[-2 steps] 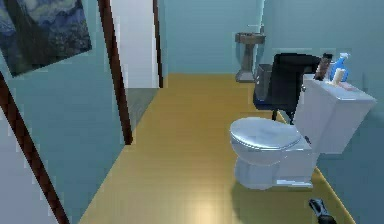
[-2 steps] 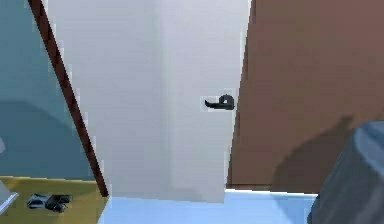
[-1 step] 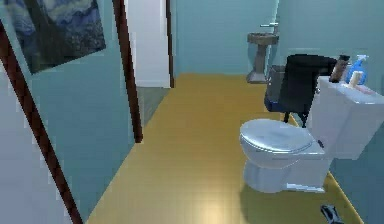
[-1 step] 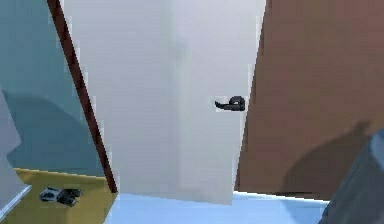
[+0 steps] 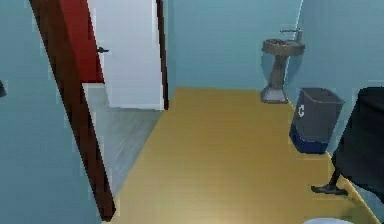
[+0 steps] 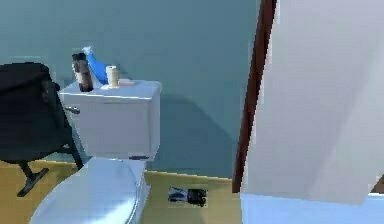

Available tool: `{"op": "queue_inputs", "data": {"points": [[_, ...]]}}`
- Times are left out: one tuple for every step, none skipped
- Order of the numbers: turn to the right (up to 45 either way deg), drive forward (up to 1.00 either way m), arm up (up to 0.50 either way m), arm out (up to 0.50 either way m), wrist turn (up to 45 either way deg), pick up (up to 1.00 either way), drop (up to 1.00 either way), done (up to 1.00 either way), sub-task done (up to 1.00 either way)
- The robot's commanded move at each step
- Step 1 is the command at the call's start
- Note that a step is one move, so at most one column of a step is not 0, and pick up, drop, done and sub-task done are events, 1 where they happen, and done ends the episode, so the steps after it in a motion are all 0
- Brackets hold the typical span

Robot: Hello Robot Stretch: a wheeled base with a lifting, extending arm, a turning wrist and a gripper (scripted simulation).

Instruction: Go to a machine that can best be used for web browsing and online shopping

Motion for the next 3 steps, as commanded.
{"op": "queue_inputs", "data": {"points": [[0.0,1.0,0.0,0.0,0.0,0.0,0.0,0.0,0.0],[0.0,0.25,0.0,0.0,0.0,0.0,0.0,0.0,0.0],[-45.0,0.0,0.0,0.0,0.0,0.0,0.0,0.0,0.0]]}}
